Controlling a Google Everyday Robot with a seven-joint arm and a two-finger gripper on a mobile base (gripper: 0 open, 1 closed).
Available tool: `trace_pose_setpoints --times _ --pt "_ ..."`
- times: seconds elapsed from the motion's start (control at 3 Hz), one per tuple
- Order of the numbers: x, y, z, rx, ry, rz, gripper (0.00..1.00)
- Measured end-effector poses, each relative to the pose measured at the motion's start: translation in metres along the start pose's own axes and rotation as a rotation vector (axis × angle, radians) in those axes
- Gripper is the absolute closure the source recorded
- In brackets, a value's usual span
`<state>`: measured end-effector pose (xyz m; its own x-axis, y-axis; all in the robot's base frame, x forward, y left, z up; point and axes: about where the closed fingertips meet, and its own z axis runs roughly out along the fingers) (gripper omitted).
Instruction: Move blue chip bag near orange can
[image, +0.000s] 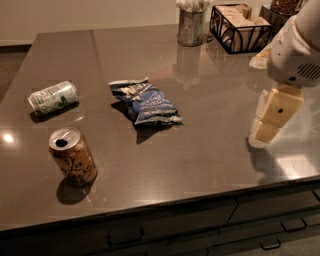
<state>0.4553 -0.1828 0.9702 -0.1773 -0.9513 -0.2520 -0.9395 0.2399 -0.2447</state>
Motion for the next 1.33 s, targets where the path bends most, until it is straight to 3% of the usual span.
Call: trace_pose_setpoints --times 0.67,1.33 --pt "-0.062 -0.014 0.070 -0.095 -0.068 -0.039 0.00" --pt "-0.102 -0.027 0.125 -0.137 -0.139 -0.008 0.00"
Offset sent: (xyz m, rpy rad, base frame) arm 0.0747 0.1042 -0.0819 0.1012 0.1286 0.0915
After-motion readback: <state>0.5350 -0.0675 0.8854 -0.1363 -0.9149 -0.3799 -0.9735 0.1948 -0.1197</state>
